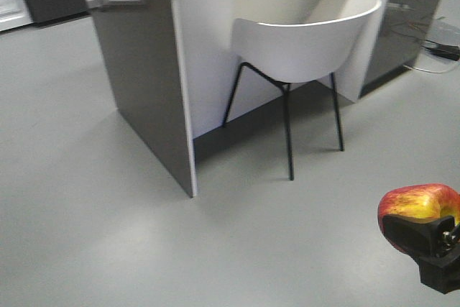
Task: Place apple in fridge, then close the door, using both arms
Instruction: 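Drive away from the counter holding the apple in the right gripper, then drive toward the open white refrigerator carrying the apple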
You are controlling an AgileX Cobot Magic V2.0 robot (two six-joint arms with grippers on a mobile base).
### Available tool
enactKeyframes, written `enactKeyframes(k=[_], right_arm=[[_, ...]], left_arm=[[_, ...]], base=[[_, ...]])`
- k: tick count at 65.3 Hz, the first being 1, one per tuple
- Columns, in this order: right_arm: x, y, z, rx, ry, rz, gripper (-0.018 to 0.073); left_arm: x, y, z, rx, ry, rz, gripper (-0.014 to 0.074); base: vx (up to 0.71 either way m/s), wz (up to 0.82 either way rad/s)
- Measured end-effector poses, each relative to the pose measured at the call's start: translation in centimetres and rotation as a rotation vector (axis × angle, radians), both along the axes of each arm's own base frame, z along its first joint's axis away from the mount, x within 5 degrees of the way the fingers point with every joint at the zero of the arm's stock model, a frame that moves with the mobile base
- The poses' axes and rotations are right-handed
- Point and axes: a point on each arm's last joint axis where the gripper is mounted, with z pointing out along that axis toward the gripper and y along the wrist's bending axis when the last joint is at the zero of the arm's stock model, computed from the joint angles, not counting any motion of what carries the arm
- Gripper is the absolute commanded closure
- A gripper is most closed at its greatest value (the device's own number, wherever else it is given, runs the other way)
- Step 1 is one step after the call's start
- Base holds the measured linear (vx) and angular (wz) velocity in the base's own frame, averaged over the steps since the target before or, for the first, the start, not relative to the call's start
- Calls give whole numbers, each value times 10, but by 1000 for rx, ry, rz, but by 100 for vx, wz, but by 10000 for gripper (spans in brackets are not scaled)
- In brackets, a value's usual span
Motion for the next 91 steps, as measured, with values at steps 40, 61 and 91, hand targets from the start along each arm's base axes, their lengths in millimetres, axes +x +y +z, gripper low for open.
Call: enactKeyframes(k=[40,61,91], right_arm=[[0,0,0,0,0,0,397],[0,0,0,0,0,0,397],[0,0,0,0,0,0,397]], left_arm=[[0,0,0,0,0,0,602],[0,0,0,0,0,0,602],[0,0,0,0,0,0,602]], base=[[-6,37],[-5,33],[2,33]])
